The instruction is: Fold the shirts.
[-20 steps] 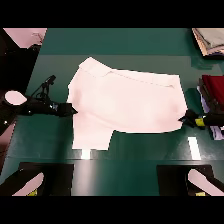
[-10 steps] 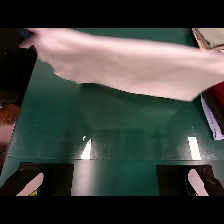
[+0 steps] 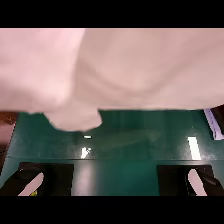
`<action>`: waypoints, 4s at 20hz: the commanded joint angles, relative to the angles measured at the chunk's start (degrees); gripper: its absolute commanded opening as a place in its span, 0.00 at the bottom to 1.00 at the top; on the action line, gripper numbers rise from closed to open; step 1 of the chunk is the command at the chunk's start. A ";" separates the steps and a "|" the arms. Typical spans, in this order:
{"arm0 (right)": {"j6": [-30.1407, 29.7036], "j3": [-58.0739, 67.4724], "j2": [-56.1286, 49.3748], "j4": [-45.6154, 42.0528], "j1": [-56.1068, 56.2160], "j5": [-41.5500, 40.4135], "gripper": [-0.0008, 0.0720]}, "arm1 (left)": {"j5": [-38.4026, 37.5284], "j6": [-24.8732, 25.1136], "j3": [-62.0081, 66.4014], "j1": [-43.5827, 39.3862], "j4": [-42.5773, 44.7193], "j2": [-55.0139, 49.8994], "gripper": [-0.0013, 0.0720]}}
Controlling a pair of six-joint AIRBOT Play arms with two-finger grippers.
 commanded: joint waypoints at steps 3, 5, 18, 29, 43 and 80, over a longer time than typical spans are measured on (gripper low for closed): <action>5.84 10.51 -11.17 -0.07 0.00 17.44 0.03 | -0.26 -0.52 -11.82 0.04 -1.46 -1.44 0.05; 8.70 9.51 -16.70 -0.07 0.04 21.03 0.03 | -3.32 -0.72 -17.40 0.04 -1.16 -6.25 0.05; 9.42 -11.08 -51.32 -0.22 5.73 4.15 0.03 | -2.75 1.55 -19.19 0.04 0.07 -49.40 0.05; 7.43 -0.09 -58.88 -17.27 13.79 -4.50 0.03 | 4.74 7.23 -19.21 0.04 8.50 -51.01 0.05; 9.29 -26.58 -47.98 -18.99 17.77 -11.34 0.36 | -3.30 3.63 -31.98 0.07 14.10 -51.01 0.86; -2.60 -48.11 -20.09 -9.64 -4.63 15.34 0.51 | 5.42 5.79 -92.11 -2.16 -5.95 -14.53 0.05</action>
